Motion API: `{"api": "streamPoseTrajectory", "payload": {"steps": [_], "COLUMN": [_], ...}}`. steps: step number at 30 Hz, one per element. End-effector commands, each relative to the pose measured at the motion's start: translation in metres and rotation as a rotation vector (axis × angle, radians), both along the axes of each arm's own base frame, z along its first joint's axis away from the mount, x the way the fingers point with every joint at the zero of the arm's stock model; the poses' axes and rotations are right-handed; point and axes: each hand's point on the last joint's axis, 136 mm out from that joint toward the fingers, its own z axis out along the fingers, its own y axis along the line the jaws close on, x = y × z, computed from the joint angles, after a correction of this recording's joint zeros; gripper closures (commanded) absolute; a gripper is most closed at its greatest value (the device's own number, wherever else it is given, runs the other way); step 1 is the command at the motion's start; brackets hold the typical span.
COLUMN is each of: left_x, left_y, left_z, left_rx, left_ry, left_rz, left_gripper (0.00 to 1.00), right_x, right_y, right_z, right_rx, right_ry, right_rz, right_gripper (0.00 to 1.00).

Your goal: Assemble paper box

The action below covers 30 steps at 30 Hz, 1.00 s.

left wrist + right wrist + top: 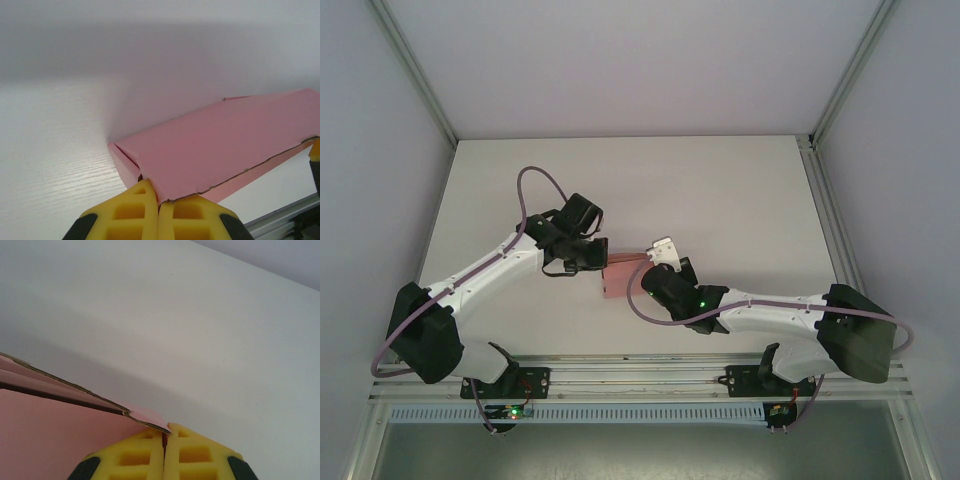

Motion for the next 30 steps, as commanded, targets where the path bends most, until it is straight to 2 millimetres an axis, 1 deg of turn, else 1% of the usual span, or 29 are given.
{"api": "streamPoseTrajectory", "payload": {"steps": [1,3,7,9,12,14,16,18,19,20,22,23,24,25,26,27,28,29,30], "left_x": [0.003,0.000,0.000,-0.004,-0.013,-0.022,-0.033,-0.042,-0.047,-0.049,-0.054,-0.055,-0.055,-0.054,-0.052,-0.050,-0.047,-0.045,-0.044], "left_y": [-0.018,-0.018,-0.006,-0.005,-0.010,-0.012,-0.008,-0.001,0.000,-0.001,-0.008,-0.013,-0.018,-0.019,-0.019,-0.018,-0.016,-0.012,-0.010], "left_z": [0.009,-0.001,-0.019,-0.026,-0.037,-0.047,-0.057,-0.062,-0.063,-0.061,-0.051,-0.044,-0.036,-0.030,-0.026,-0.022,-0.018,-0.015,-0.011], "left_rx": [-0.061,-0.057,0.016,0.022,0.002,0.012,0.031,0.046,0.040,0.020,-0.053,-0.092,-0.124,-0.138,-0.135,-0.127,-0.114,-0.096,-0.087], "left_ry": [-0.123,-0.136,-0.155,-0.156,-0.162,-0.167,-0.167,-0.170,-0.171,-0.175,-0.191,-0.199,-0.208,-0.210,-0.212,-0.212,-0.215,-0.212,-0.208], "left_rz": [-0.178,-0.216,-0.195,-0.189,-0.185,-0.188,-0.181,-0.169,-0.167,-0.165,-0.172,-0.175,-0.183,-0.175,-0.161,-0.147,-0.126,-0.097,-0.079], "left_gripper": [1.00,1.00,1.00,1.00,1.00,1.00,1.00,1.00,0.90,0.85,0.82,0.77,0.69,0.63,0.58,0.44,0.39,0.38,0.31], "right_x": [-0.027,-0.026,-0.025,-0.025,-0.026,-0.026,-0.029,-0.034,-0.036,-0.037,-0.037,-0.037,-0.037,-0.037,-0.037,-0.037,-0.037,-0.037,-0.036], "right_y": [0.006,0.005,0.002,0.003,0.004,0.003,0.003,0.003,0.004,0.004,0.001,0.001,0.000,0.001,0.000,0.000,-0.001,-0.002,-0.004], "right_z": [-0.045,-0.044,-0.043,-0.042,-0.041,-0.040,-0.040,-0.042,-0.043,-0.042,-0.045,-0.045,-0.044,-0.043,-0.042,-0.041,-0.042,-0.041,-0.041], "right_rx": [-0.110,-0.118,-0.112,-0.091,-0.056,-0.051,-0.052,-0.065,-0.068,-0.070,-0.084,-0.086,-0.090,-0.092,-0.093,-0.094,-0.097,-0.093,-0.097], "right_ry": [0.149,0.145,0.121,0.106,0.081,0.066,0.052,0.037,0.030,0.020,0.014,0.008,0.004,-0.002,-0.009,-0.013,-0.015,-0.018,-0.019], "right_rz": [0.128,0.122,0.117,0.126,0.139,0.142,0.154,0.178,0.190,0.195,0.188,0.179,0.175,0.174,0.168,0.164,0.163,0.155,0.147], "right_gripper": [1.00,1.00,1.00,1.00,1.00,1.00,1.00,1.00,1.00,1.00,1.00,1.00,1.00,1.00,1.00,1.00,1.00,1.00,1.00]}}
